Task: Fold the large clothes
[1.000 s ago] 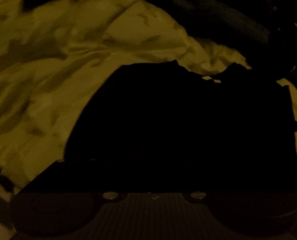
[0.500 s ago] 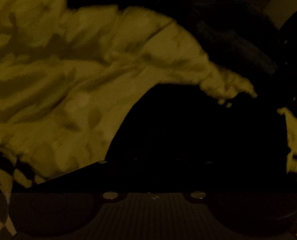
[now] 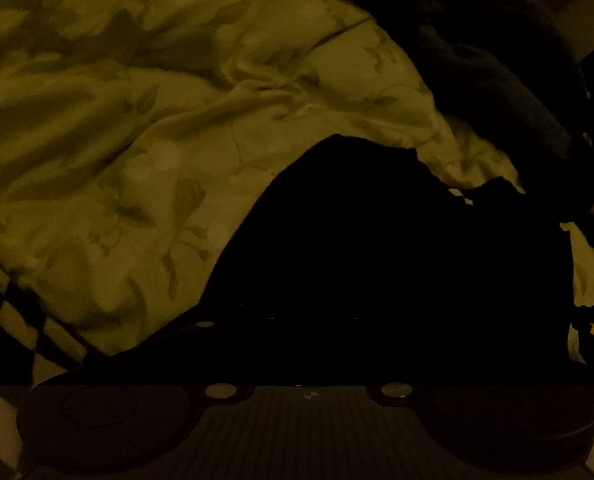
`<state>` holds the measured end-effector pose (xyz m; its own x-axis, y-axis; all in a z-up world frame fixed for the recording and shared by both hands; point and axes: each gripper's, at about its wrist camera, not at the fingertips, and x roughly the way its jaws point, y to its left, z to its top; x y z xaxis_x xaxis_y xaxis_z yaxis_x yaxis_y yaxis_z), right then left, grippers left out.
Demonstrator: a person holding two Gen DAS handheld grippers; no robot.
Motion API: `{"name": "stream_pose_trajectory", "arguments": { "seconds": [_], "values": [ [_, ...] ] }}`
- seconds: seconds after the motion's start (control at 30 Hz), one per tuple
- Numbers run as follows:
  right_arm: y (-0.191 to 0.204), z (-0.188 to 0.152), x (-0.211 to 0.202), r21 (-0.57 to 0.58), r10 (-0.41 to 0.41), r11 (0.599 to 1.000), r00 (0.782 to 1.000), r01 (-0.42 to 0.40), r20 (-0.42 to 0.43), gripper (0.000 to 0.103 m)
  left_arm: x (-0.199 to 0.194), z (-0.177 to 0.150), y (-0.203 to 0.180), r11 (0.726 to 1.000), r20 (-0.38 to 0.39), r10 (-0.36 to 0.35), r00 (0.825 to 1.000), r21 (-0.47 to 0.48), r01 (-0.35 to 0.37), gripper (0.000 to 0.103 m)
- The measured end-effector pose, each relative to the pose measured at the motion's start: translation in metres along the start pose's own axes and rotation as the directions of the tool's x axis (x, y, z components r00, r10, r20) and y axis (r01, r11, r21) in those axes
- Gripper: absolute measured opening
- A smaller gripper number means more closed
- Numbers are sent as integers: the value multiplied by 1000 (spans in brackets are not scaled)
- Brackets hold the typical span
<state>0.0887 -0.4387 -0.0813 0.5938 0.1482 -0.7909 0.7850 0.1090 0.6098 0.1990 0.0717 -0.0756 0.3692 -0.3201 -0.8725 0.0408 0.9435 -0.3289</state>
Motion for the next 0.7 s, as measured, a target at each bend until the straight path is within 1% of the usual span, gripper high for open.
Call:
{"name": "stream_pose_trajectory", "arguments": {
  "seconds": [0.1, 0.23, 0.27, 0.37, 0.43, 0.53, 0.57, 0.6, 0.63, 0.67, 0.7],
  "values": [
    [4, 2, -13, -45, 21, 999, 999, -19, 46, 5, -4, -2, 0, 1000, -8, -6, 1000, -10, 6, 47],
    [6, 9, -33, -112, 33, 993, 997, -25, 68, 5, -10, -12, -1, 998, -32, -43, 999, -36, 42, 47],
    [6, 12, -36, -133, 27, 991, 998, -19, 63, 5, -9, -16, -3, 999, -46, -40, 998, -28, 39, 46],
    [7, 18, -31, -212, -34, 976, 999, 41, 37, 5, 3, -27, -4, 1000, -83, -4, 997, -11, 3, 47],
    [5, 19, -24, -223, -57, 973, 998, 57, 6, 6, 14, -32, 0, 999, -106, 6, 994, -33, -10, 48],
    [7, 12, -21, -245, -93, 965, 996, 93, 12, 8, 24, -34, 6, 998, -143, 28, 989, -45, -35, 50],
    [9, 10, -21, -268, -110, 957, 994, 110, 18, 8, 24, -35, 7, 998, -144, 30, 989, -46, -37, 62],
    [11, 8, -20, -285, -121, 951, 992, 122, 22, 11, 22, -35, 10, 998, -140, 34, 990, -47, -41, 82],
    [12, 6, -21, -301, -132, 944, 991, 134, 26, 17, 19, -35, 12, 997, -136, 44, 990, -51, -52, 88],
    [13, 5, -24, -317, -141, 938, 989, 144, 32, 21, 14, -35, 16, 997, -129, 49, 990, -59, -57, 99],
    [14, 4, -28, -326, -142, 934, 989, 145, 35, 30, 8, -35, 21, 996, -119, 49, 992, -74, -58, 102]
  ]
}}
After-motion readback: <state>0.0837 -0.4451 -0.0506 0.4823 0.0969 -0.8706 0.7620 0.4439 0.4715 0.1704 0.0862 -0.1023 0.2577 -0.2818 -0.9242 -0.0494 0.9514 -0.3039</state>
